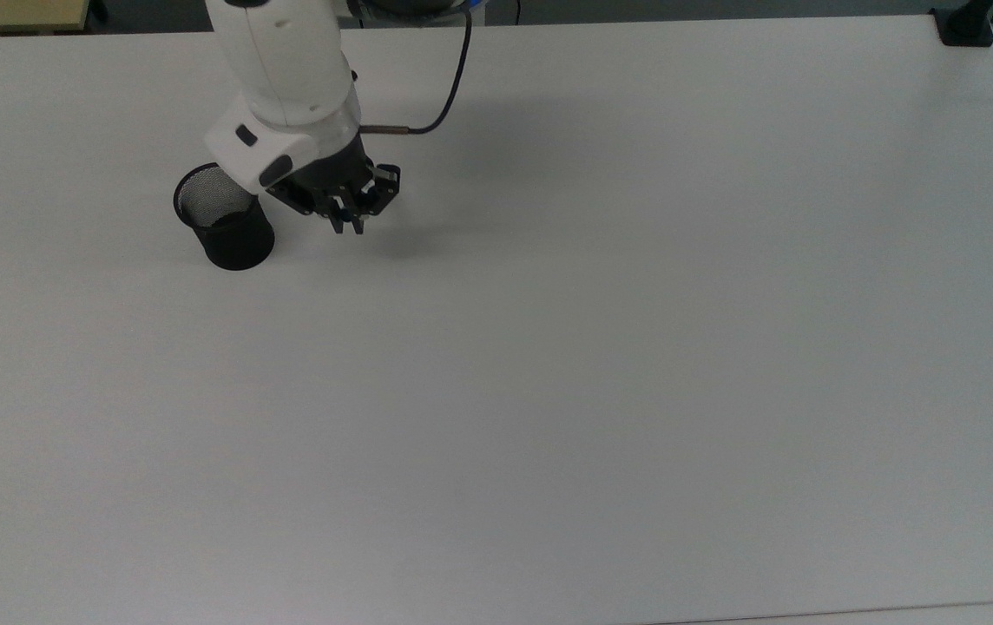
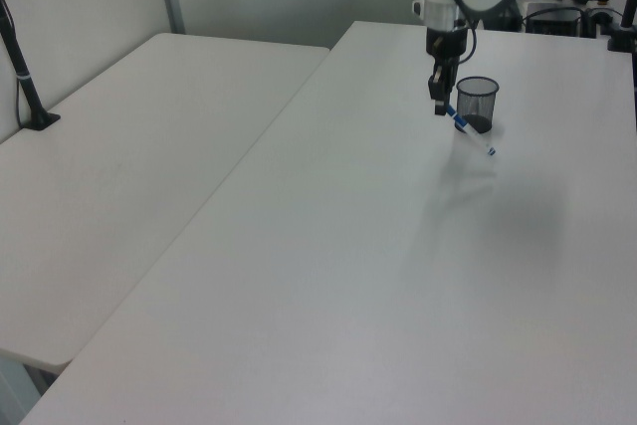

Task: Remove the marker
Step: 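Lower the held marker onto the table beside the cup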

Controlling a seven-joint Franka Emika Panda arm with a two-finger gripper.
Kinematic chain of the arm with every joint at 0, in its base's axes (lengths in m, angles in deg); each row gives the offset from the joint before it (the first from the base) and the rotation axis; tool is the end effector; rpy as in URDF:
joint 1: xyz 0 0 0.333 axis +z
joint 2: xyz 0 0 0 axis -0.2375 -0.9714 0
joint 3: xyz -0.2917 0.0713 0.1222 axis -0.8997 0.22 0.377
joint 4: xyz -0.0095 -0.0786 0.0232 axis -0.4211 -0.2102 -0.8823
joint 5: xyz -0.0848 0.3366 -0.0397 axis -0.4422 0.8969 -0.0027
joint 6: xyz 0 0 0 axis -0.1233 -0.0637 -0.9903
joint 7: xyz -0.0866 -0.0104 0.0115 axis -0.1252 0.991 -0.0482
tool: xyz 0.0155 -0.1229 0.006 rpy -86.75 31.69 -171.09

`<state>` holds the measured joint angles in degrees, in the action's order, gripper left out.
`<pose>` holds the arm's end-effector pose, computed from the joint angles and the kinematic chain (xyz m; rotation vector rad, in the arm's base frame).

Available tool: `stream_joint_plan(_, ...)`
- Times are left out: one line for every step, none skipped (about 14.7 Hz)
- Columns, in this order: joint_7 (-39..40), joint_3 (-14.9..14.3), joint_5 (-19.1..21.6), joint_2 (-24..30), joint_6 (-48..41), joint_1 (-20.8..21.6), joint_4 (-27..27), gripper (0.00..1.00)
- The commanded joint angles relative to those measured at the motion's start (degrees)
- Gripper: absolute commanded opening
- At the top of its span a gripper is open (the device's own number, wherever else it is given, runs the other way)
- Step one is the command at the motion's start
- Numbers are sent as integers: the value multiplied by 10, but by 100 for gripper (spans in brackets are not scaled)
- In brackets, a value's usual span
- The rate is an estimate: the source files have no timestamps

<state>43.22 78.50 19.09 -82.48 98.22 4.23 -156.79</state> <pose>0.5860 -0.0393 0.4161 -3.1294 -0.0266 0.0083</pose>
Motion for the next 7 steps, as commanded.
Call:
stream_joint_plan(-14, -4, -19, -29, 58, 13, -15, 0)
stream_joint_plan(-29, -4, -23, -35, 66, 13, -15, 1)
stream_joint_plan(-40, -4, -23, -38, 72, 13, -16, 4)
stream_joint_plan(-42, -4, -24, -44, 76, 14, -15, 17)
stream_joint_plan(-43, -4, -24, -46, 77, 14, -15, 34)
stream_joint_plan(-42, -4, -24, -47, 77, 13, -15, 49)
stream_joint_plan(-43, -4, -24, -47, 77, 13, -14, 58)
